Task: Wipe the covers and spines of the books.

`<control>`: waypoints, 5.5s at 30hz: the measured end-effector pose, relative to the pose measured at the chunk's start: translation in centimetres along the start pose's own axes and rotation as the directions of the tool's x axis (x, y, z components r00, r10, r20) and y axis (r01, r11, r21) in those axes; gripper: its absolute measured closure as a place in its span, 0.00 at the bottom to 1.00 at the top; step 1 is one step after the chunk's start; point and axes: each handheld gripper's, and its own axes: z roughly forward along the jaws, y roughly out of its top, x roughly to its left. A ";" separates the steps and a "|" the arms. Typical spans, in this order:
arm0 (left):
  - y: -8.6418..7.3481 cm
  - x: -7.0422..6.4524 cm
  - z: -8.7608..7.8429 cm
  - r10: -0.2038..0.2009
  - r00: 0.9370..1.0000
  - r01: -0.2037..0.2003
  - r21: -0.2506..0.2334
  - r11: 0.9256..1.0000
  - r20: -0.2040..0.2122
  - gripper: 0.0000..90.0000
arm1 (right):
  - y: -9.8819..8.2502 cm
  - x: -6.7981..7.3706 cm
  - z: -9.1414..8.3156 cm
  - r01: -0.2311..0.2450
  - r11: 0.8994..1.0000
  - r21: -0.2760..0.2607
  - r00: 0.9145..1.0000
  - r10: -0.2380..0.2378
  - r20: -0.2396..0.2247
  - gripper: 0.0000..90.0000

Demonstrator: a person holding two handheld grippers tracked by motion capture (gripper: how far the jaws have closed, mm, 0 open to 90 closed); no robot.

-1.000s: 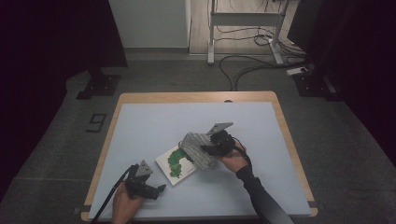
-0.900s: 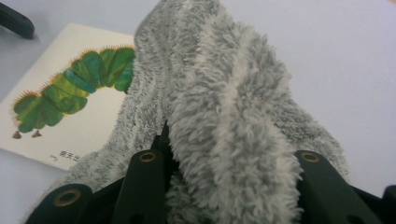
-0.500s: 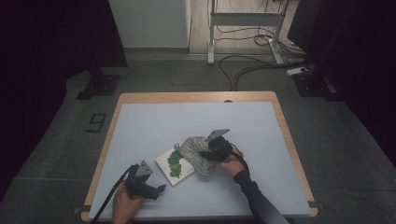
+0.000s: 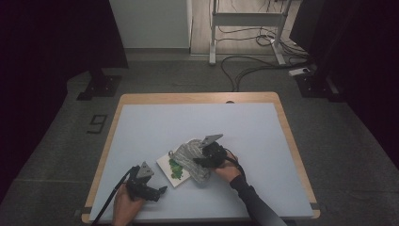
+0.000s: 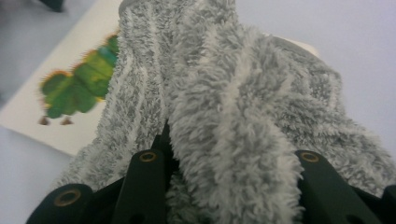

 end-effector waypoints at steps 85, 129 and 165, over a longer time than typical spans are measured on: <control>-2.1 1.5 -1.9 -0.049 0.998 0.049 0.001 0.999 -0.044 0.00 | 4.1 2.5 4.0 0.067 0.998 0.018 0.997 -0.066 -0.044 0.69; -2.1 1.6 -2.0 -0.047 0.998 0.048 0.003 0.999 -0.044 0.00 | 2.3 -4.1 1.8 -0.028 0.999 0.034 0.988 0.023 0.151 0.69; -2.1 1.6 -2.0 -0.047 0.998 0.047 0.003 0.999 -0.044 0.00 | 5.9 -1.8 5.0 0.031 0.998 0.063 0.994 -0.037 0.100 0.69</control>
